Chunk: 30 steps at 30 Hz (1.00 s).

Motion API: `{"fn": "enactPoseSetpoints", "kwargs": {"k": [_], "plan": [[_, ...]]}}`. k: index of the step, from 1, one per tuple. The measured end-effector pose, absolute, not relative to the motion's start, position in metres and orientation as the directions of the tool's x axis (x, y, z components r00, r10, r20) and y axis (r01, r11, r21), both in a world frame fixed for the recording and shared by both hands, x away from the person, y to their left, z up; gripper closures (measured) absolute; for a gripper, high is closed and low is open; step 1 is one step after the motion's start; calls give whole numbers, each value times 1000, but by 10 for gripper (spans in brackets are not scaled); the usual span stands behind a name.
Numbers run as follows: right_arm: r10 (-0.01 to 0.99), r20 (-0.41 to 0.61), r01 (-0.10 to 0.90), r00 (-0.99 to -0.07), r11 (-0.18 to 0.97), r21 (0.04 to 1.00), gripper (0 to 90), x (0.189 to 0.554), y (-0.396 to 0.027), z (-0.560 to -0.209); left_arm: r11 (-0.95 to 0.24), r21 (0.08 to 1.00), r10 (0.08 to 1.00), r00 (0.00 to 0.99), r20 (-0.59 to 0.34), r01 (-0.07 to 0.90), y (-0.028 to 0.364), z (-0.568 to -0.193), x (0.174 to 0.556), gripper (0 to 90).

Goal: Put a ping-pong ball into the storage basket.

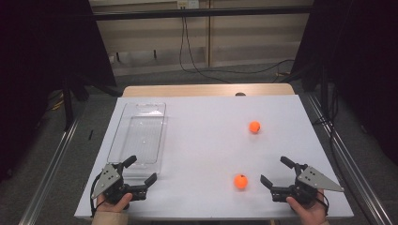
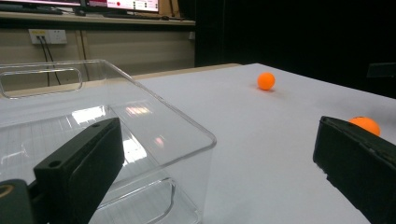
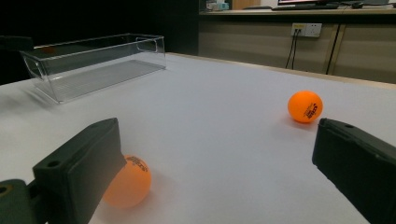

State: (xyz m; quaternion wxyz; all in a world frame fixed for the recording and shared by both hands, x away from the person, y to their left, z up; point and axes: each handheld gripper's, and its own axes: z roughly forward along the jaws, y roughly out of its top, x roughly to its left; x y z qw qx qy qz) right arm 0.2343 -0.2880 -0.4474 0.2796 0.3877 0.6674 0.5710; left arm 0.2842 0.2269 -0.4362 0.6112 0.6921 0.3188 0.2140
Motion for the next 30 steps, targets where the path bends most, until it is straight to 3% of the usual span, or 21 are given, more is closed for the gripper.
{"fn": "enactPoseSetpoints", "kwargs": {"k": [19, 30], "plan": [[813, 78, 233, -577, 71, 970, 13, 237, -280, -445, -56, 981, 706, 702, -93, 186, 227, -436, 284, 18], [761, 55, 263, -646, 154, 953, 13, 243, -262, -445, -53, 982, 705, 703, -91, 181, 227, -436, 284, 18]]}}
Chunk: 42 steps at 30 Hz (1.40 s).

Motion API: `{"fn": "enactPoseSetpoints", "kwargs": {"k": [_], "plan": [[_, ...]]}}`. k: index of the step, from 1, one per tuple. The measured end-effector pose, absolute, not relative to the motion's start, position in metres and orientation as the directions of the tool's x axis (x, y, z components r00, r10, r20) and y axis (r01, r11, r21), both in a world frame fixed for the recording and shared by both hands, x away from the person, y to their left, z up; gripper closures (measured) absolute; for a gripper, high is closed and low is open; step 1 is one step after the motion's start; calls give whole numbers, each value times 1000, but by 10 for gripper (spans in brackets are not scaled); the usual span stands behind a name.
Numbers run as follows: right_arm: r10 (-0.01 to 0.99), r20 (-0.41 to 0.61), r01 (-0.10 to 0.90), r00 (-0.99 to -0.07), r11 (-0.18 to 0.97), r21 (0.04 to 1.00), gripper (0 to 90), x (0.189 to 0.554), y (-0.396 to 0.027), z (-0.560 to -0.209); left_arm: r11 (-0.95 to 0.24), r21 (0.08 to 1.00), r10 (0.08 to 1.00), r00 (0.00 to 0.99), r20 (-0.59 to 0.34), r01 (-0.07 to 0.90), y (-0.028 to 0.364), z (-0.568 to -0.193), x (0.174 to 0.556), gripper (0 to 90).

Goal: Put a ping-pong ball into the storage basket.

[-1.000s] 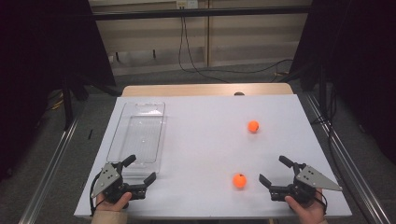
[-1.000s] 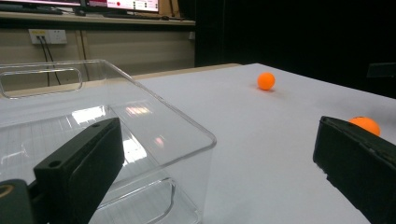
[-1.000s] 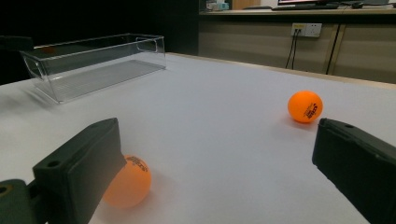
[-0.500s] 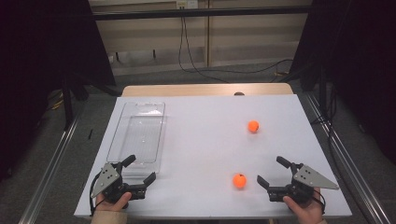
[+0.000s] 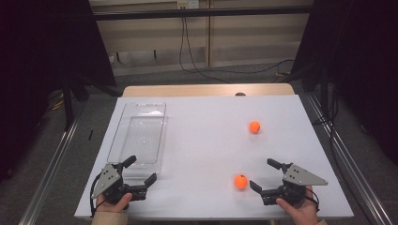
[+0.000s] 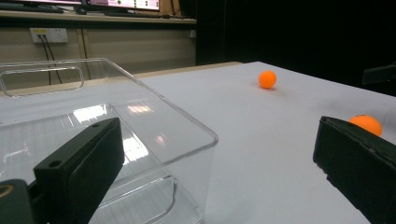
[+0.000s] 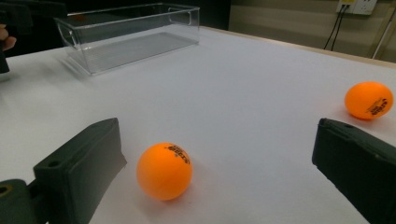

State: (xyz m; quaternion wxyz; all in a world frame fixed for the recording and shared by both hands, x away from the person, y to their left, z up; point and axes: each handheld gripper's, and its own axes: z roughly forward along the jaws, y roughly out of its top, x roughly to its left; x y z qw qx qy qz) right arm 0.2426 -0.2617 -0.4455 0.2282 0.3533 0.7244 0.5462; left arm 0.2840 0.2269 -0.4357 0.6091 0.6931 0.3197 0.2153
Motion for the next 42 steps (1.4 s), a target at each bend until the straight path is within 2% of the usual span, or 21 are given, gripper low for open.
{"fn": "enactPoseSetpoints", "kwargs": {"k": [18, 31, 39, 42], "plan": [[716, 57, 327, -696, 245, 913, 30, 253, -247, -449, -72, 982, 702, 708, -75, 175, 226, -436, 285, 18], [712, 82, 391, -698, 282, 876, 41, 258, -241, -451, -71, 982, 703, 707, -76, 176, 226, -436, 285, 18], [707, 95, 428, -701, 311, 848, 100, 260, -238, -450, -71, 982, 703, 707, -76, 176, 226, -436, 285, 19], [699, 103, 439, -707, 319, 840, 170, 261, -236, -450, -71, 982, 703, 707, -76, 176, 226, -436, 285, 19]]}}
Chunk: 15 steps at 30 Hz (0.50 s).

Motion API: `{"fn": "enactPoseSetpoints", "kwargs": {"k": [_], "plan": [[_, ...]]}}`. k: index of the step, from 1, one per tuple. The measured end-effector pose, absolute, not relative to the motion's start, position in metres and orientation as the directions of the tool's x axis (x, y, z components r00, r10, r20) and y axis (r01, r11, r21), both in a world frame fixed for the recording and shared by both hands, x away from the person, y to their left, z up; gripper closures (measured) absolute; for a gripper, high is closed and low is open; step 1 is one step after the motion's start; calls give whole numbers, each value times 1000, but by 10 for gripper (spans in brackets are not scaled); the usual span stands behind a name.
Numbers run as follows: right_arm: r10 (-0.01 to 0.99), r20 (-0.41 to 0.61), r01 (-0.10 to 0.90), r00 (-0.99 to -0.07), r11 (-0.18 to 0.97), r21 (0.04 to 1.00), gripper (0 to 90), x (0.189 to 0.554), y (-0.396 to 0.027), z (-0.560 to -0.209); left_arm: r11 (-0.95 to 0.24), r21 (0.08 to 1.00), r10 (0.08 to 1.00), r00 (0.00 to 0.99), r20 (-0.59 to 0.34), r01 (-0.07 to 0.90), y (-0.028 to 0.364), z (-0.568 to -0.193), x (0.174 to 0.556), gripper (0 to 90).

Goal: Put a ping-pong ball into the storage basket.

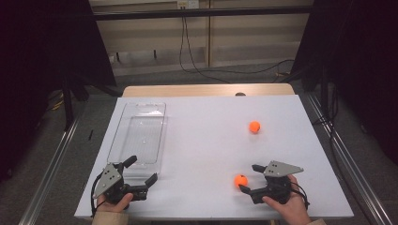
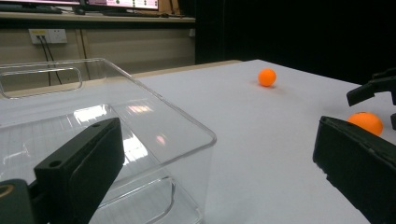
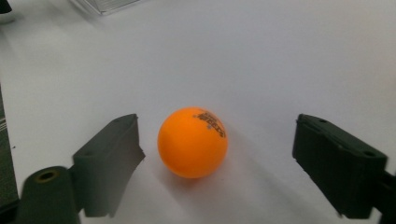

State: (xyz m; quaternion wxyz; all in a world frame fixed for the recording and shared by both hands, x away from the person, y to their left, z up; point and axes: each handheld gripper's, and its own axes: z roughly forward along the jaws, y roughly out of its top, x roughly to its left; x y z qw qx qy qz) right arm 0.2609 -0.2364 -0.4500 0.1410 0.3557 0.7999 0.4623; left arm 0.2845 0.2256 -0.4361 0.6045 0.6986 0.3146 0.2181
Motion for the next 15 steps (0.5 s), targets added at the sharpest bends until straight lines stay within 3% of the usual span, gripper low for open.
{"fn": "enactPoseSetpoints", "kwargs": {"k": [15], "plan": [[681, 122, 477, -722, 363, 801, 353, 265, -227, -451, -74, 981, 705, 706, -75, 178, 225, -436, 284, 19]]}}
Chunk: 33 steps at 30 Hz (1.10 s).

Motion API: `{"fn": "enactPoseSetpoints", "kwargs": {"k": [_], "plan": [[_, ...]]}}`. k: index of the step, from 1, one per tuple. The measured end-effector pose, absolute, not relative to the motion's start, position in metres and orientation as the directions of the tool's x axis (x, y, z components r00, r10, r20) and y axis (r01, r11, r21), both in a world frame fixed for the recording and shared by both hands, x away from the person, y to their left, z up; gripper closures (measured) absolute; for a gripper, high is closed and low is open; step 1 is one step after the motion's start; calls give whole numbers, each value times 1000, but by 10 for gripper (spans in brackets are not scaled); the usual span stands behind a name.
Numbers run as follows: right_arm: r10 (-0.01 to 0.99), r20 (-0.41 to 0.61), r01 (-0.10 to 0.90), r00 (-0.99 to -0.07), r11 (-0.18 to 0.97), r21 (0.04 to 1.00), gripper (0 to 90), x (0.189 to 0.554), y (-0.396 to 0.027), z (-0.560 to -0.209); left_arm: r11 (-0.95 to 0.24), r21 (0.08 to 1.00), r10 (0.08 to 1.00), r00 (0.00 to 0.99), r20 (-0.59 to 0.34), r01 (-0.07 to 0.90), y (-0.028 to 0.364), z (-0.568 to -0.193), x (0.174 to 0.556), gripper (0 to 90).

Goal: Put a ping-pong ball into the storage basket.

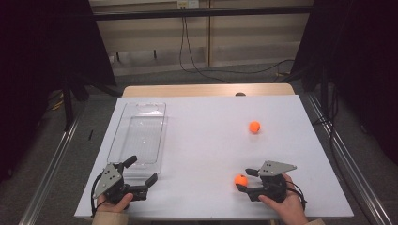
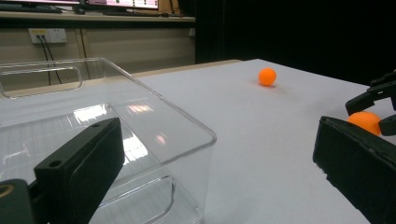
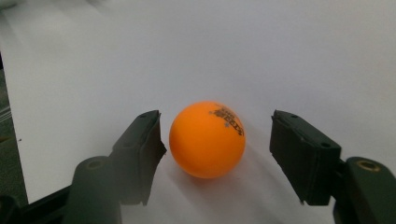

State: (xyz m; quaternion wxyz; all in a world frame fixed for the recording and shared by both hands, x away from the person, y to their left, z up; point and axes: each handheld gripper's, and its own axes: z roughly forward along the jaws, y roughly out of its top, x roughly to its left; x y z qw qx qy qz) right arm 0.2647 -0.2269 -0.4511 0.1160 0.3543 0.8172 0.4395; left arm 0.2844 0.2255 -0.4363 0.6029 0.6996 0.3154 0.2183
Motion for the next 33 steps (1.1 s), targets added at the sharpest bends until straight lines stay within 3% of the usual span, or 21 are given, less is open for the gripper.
{"fn": "enactPoseSetpoints", "kwargs": {"k": [24, 33], "plan": [[669, 130, 504, -732, 403, 764, 510, 268, -219, -454, -73, 981, 703, 707, -77, 179, 226, -437, 284, 19], [672, 149, 503, -725, 370, 782, 514, 267, -221, -451, -70, 982, 700, 710, -76, 174, 226, -436, 285, 19]]}}
